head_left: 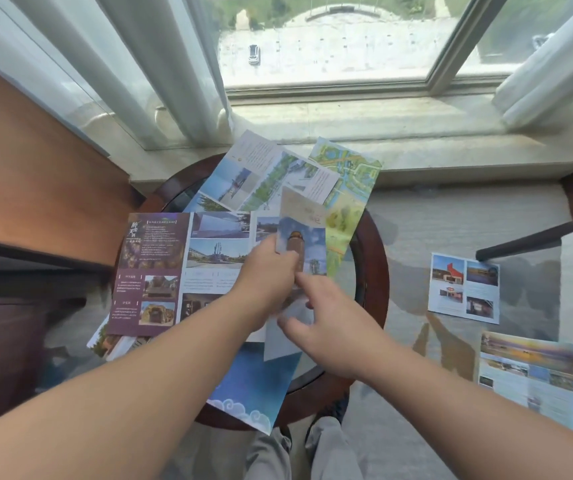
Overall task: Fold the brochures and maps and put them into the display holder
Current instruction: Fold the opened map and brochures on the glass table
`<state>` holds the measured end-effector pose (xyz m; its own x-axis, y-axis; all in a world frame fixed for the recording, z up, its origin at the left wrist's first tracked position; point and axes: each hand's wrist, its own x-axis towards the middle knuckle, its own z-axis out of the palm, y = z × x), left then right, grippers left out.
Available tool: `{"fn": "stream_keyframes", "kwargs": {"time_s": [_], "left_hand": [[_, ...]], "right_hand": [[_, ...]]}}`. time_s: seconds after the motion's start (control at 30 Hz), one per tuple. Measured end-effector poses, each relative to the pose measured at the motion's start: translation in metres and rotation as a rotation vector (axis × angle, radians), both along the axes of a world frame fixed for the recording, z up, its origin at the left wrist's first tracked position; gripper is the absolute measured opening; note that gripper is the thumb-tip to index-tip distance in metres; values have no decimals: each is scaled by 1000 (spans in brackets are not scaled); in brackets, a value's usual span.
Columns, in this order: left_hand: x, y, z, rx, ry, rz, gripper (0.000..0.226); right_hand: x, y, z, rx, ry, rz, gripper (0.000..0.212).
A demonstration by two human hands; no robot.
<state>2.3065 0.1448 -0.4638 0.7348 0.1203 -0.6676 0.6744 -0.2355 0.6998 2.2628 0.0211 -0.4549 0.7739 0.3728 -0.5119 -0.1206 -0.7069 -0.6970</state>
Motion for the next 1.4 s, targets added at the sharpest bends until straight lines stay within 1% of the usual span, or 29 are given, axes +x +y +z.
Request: {"fn": "stream_keyframes", "kwargs": {"time_s": [0.07,0.1,0.17,0.2,0.27,0.33,0.37,0.4,0.47,0.5,0.6,0.63,0.7,0.73,0.77,0.8,0.87,0.9,0.97,1.0,1.03,1.07,1.1,1.17,1.2,1.23,1.27,1.33,1.4], "left_hand": [[-3,10,-3,37,19,9,22],[-4,13,-2,18,31,18,24],[-6,17,2,-34,27,52,25],[-7,18,6,-46,11,72,23],[-9,20,18,-64,-39,127,17],[-10,22,34,-101,-86,171,14],[-11,23,44,-120,-106,181,15],[-10,24,53,-131,-123,182,18],[-9,28,71,-120,-164,171,30],[-9,31,80,-79,-200,149,30],[-10,40,106,114,-323,84,13],[-9,44,115,137,-330,85,20],[-8,49,129,66,-261,86,47],[-7,50,136,-14,-203,96,55],[-6,51,142,-97,-159,104,53],[-6,52,147,-169,-139,109,46],[-6,52,154,-221,-163,109,36],[-6,52,155,-190,-198,105,35],[-5,51,157,-62,-261,117,35],[-5,52,158,-26,-284,149,30],[-5,52,158,-26,-300,174,21],[-5,53,158,-53,-306,179,18],[-6,53,159,-108,-300,175,21],[-8,52,162,-281,-270,161,27],[-9,51,165,-355,-254,153,27],[-10,50,166,-370,-249,136,25],[-11,49,166,-322,-261,117,23],[-12,47,164,-67,-323,69,21],[-13,46,164,165,-379,59,18]], "right_hand": [[-1,-2,-6,-30,8,-58,58],[1,-5,-9,-61,4,-103,59],[7,-11,-12,-93,23,-240,60],[11,-15,-11,-63,63,-334,60],[19,-21,-6,139,213,-540,52],[27,-24,3,409,401,-696,33],[30,-23,10,509,464,-736,24],[32,-22,19,572,481,-751,19],[37,-18,35,618,443,-781,14],[39,-16,44,619,412,-803,13],[47,-13,73,661,318,-802,17],[50,-12,82,687,286,-786,19],[54,-11,100,739,251,-746,23],[55,-10,108,763,255,-729,25],[56,-9,115,787,269,-710,26],[56,-7,121,801,283,-692,28],[55,-3,129,786,286,-658,30],[55,-1,131,740,258,-647,29],[55,3,135,574,156,-620,24],[54,4,137,496,109,-602,20],[53,4,138,452,78,-594,17],[53,4,139,441,73,-601,17],[52,2,140,453,92,-617,22],[52,-1,140,531,206,-668,33],[51,-4,140,578,274,-687,33],[50,-6,140,611,320,-700,30],[49,-8,140,620,328,-700,25],[48,-9,138,608,281,-709,18],[46,-10,139,599,240,-732,22]]}}
